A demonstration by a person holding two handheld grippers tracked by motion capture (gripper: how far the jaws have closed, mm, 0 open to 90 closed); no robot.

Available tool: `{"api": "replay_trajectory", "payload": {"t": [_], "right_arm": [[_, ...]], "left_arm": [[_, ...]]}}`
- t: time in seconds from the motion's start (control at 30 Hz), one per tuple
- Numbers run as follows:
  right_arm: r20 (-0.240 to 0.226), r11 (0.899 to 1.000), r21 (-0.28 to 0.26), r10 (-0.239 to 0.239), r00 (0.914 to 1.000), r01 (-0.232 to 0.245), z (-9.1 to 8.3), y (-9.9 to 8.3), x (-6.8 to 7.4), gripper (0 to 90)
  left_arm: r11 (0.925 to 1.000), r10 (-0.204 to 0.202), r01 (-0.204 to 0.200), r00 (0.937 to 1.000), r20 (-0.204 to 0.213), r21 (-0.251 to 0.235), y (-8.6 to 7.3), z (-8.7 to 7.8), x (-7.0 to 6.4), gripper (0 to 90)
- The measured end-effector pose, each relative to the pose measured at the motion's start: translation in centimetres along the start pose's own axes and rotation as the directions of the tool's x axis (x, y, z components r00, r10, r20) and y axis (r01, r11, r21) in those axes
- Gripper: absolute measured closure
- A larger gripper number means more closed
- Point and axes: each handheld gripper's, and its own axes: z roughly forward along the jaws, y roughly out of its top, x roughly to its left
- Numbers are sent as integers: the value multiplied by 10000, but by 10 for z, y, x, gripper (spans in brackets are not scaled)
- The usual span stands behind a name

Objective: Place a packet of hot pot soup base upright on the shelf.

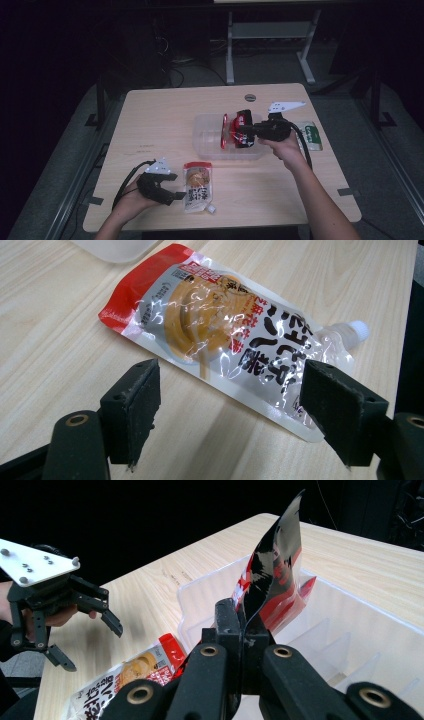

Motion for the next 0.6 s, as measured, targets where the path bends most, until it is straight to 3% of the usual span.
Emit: {"api": "replay_trajectory", "payload": {"t": [0.13, 0.6], "right_arm": [[79, 9997, 241, 31, 10000, -33, 7, -2, -2, 900], [125, 9995, 305, 108, 9999, -112, 16, -3, -7, 900]], "left_arm": [[10000, 56, -56, 10000, 34, 27, 0, 1, 0, 240], [9999, 101, -101, 9999, 35, 29, 1, 1, -1, 240]]}}
